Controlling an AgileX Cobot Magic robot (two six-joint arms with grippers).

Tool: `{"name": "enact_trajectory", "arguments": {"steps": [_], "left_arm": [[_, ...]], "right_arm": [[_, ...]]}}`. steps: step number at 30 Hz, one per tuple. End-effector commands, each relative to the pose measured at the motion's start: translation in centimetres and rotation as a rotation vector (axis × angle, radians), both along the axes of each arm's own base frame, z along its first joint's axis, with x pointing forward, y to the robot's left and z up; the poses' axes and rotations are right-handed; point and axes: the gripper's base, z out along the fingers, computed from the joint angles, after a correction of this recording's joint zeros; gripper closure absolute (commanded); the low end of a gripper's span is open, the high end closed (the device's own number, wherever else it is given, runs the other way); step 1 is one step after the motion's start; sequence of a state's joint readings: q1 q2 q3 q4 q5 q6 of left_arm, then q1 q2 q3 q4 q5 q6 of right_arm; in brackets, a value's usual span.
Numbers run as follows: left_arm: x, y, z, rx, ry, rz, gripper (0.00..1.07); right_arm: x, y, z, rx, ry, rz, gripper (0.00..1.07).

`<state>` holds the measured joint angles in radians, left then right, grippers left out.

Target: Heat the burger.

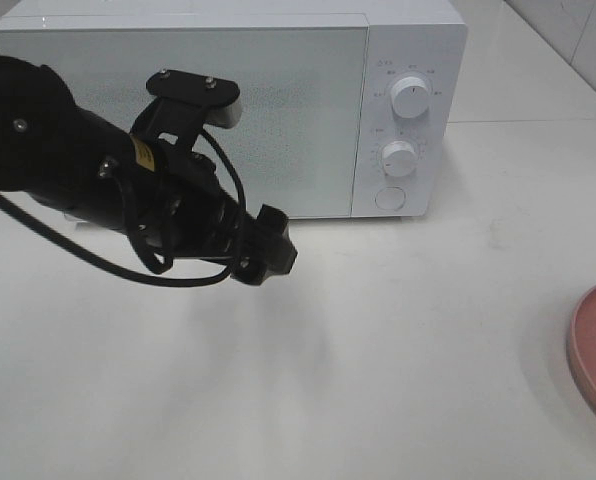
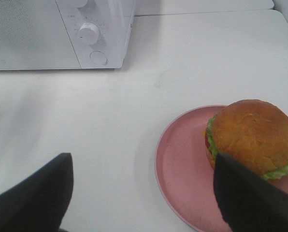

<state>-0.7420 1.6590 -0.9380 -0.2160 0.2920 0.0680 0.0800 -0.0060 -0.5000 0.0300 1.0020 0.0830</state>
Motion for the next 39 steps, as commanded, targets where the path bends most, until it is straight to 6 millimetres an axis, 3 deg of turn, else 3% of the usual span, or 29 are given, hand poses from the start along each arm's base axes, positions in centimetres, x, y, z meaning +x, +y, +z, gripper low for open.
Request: {"name": "enact_trajectory", "arguments": {"steps": [1, 7, 12, 14, 15, 16, 17, 19, 20, 21, 23, 25, 28, 29, 32, 37, 39], "left_arm": [[-1.4, 0.8, 0.7, 0.059, 0.087, -0.033, 0.07], [-3.9, 2.7, 2.9, 0.150, 0.207, -0.082, 0.07], [-4.1, 4.1, 4.0, 0.143, 0.261, -0.003, 0.07], [-3.8, 6.1, 4.8, 0.145, 0.292, 0.070, 0.07], [-3.8, 6.1, 4.8, 0.145, 0.292, 0.070, 0.07], [-3.4, 7.7, 5.4, 0.145, 0.310, 0.122, 0.07], [-3.4, 7.7, 5.4, 0.145, 0.310, 0.122, 0.07], [-3.0, 10.3, 6.2, 0.153, 0.332, 0.202, 0.07], [-3.0, 10.3, 6.2, 0.153, 0.332, 0.202, 0.07], [-3.0, 12.0, 6.8, 0.159, 0.341, 0.256, 0.07], [-2.9, 13.0, 7.1, 0.161, 0.343, 0.289, 0.07], [-3.0, 15.9, 8.0, 0.167, 0.343, 0.388, 0.07], [-3.2, 17.5, 8.6, 0.176, 0.339, 0.443, 0.07], [-3.7, 19.0, 9.2, 0.181, 0.329, 0.495, 0.07], [-4.7, 20.8, 10.2, 0.190, 0.310, 0.566, 0.07], [-6.3, 22.0, 11.4, 0.152, 0.261, 0.646, 0.07], [-8.8, 22.3, 11.1, 0.147, 0.214, 0.658, 0.07]], "right_arm": [[-0.3, 0.0, 0.0, 0.009, -0.029, -0.010, 0.31], [-0.3, 0.0, 0.0, 0.009, -0.029, -0.010, 0.31], [-0.3, 0.0, 0.0, 0.009, -0.029, -0.010, 0.31], [-0.3, 0.0, 0.0, 0.009, -0.029, -0.010, 0.31], [-0.3, 0.0, 0.0, 0.009, -0.029, -0.010, 0.31], [-0.3, 0.0, 0.0, 0.009, -0.029, -0.010, 0.31], [-0.3, 0.0, 0.0, 0.009, -0.029, -0.010, 0.31], [-0.3, 0.0, 0.0, 0.009, -0.029, -0.010, 0.31], [-0.3, 0.0, 0.0, 0.009, -0.029, -0.010, 0.31], [-0.3, 0.0, 0.0, 0.009, -0.029, -0.010, 0.31], [-0.3, 0.0, 0.0, 0.009, -0.029, -0.010, 0.31], [-0.3, 0.0, 0.0, 0.009, -0.029, -0.010, 0.31], [-0.3, 0.0, 0.0, 0.009, -0.029, -0.010, 0.31], [-0.3, 0.0, 0.0, 0.009, -0.029, -0.010, 0.31], [-0.3, 0.0, 0.0, 0.009, -0.029, -0.010, 0.31], [-0.3, 0.0, 0.0, 0.009, -0.029, -0.010, 0.31], [-0.3, 0.0, 0.0, 0.009, -0.029, -0.010, 0.31]]}}
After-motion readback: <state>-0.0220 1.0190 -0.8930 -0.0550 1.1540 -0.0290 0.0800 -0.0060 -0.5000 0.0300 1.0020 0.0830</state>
